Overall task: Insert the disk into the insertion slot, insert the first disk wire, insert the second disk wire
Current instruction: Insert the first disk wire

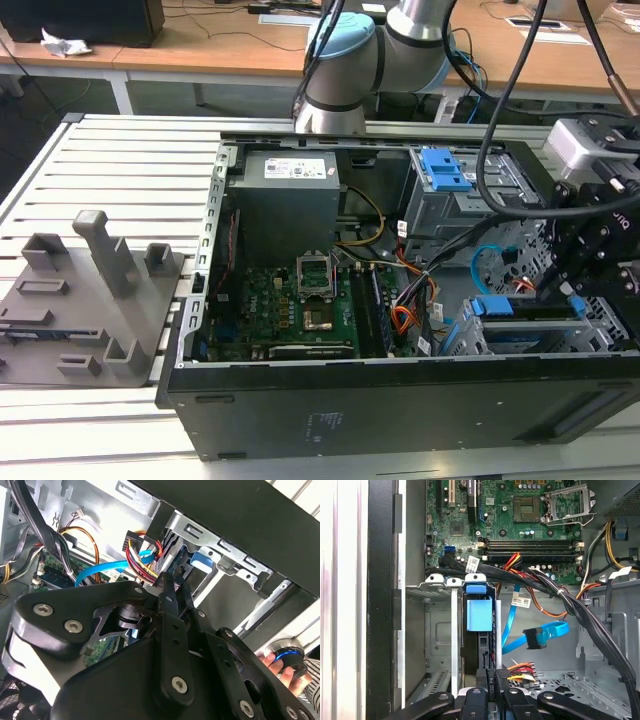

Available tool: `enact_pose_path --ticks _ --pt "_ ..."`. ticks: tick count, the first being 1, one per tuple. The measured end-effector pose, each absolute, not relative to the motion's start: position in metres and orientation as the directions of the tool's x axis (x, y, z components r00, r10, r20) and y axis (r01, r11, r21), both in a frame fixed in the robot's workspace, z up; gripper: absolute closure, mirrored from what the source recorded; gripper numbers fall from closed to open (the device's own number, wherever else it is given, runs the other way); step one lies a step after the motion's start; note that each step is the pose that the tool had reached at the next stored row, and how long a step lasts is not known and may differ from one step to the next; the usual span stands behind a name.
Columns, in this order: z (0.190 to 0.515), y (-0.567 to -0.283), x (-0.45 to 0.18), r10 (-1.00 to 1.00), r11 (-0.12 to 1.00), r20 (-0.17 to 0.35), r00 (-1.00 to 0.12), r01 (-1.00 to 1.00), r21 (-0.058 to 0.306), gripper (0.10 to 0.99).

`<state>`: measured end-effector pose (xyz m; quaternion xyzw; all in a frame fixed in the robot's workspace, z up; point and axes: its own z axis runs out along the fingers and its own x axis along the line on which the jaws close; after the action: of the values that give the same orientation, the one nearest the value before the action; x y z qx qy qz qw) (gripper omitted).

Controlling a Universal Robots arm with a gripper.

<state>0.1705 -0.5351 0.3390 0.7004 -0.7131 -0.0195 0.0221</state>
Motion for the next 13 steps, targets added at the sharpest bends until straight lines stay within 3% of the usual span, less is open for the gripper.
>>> enact_pose_path --ticks 13 --pt "0.3365 -0.5367 0.1734 -1.000 0.018 0.004 -0.018 -0.998 0.059 0.902"
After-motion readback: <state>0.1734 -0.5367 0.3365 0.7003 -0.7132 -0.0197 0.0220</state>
